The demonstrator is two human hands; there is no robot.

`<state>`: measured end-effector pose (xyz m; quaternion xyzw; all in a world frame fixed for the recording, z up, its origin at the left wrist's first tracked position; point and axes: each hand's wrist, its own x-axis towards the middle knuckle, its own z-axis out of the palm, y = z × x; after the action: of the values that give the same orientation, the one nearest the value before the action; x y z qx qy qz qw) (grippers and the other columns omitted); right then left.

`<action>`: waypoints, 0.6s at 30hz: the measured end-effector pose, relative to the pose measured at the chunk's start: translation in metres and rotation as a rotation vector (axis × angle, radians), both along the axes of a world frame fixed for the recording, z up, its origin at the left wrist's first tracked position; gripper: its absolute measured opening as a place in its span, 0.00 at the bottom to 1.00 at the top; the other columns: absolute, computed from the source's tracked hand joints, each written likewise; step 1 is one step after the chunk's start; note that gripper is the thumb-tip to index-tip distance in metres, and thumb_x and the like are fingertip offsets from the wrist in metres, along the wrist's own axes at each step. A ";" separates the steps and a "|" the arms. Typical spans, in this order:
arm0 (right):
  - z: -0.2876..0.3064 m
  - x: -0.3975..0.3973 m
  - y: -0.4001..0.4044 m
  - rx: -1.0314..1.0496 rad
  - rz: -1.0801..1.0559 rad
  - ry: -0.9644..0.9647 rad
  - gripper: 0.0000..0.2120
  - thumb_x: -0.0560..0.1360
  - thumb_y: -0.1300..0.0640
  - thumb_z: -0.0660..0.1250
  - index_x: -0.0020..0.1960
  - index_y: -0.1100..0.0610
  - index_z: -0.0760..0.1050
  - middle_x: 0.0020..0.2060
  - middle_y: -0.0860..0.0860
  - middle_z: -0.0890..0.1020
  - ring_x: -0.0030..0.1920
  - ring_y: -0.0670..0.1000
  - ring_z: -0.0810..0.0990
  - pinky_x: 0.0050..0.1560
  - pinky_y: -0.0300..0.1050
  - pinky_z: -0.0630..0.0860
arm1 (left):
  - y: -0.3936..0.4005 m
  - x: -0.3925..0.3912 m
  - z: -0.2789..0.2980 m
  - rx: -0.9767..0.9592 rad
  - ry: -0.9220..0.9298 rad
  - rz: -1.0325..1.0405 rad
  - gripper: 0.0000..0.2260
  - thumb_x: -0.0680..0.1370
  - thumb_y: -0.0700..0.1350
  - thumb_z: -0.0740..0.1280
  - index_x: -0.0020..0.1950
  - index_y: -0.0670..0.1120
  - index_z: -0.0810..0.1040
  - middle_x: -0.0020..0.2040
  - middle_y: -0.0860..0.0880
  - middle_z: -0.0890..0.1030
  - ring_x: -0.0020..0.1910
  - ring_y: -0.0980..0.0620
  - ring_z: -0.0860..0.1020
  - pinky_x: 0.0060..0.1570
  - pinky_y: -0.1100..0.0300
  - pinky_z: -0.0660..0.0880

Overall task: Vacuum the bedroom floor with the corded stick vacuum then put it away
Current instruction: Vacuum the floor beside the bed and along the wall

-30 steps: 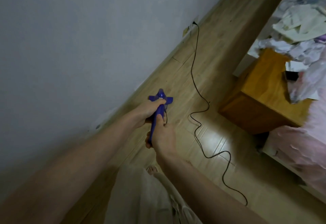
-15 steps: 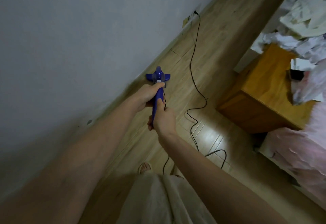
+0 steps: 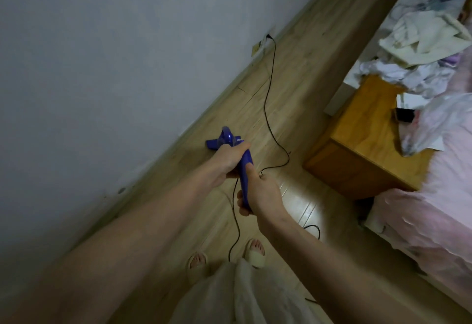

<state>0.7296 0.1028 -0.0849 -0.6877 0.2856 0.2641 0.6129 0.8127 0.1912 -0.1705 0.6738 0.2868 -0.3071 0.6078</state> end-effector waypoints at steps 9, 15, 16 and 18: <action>0.023 -0.075 0.059 0.067 -0.151 0.097 0.14 0.83 0.47 0.53 0.55 0.56 0.69 0.36 0.54 0.76 0.31 0.47 0.74 0.25 0.37 0.70 | 0.051 -0.065 0.013 0.002 0.007 -0.223 0.20 0.77 0.54 0.63 0.56 0.37 0.77 0.46 0.40 0.82 0.40 0.47 0.80 0.39 0.56 0.77; 0.012 -0.098 0.112 0.009 -0.236 0.084 0.17 0.83 0.45 0.53 0.53 0.57 0.72 0.35 0.53 0.77 0.30 0.47 0.75 0.26 0.37 0.71 | 0.091 -0.078 0.004 -0.060 0.041 -0.256 0.23 0.74 0.55 0.67 0.58 0.38 0.77 0.51 0.38 0.83 0.44 0.44 0.81 0.47 0.52 0.80; 0.010 -0.097 0.118 0.017 -0.270 0.079 0.16 0.83 0.45 0.53 0.50 0.57 0.72 0.34 0.53 0.77 0.30 0.47 0.75 0.27 0.37 0.71 | 0.094 -0.076 0.004 -0.068 0.046 -0.267 0.23 0.74 0.55 0.67 0.58 0.38 0.77 0.52 0.38 0.83 0.45 0.44 0.81 0.50 0.51 0.80; 0.005 -0.095 0.125 0.038 -0.322 0.067 0.17 0.83 0.46 0.53 0.47 0.57 0.71 0.33 0.53 0.77 0.29 0.47 0.74 0.28 0.38 0.71 | 0.098 -0.073 0.003 -0.079 0.053 -0.281 0.21 0.75 0.54 0.67 0.57 0.38 0.77 0.53 0.38 0.82 0.47 0.43 0.82 0.55 0.47 0.79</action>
<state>0.6349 0.2279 -0.0800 -0.6124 0.4073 0.1905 0.6503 0.7400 0.2894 -0.1678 0.6746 0.1930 -0.4179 0.5771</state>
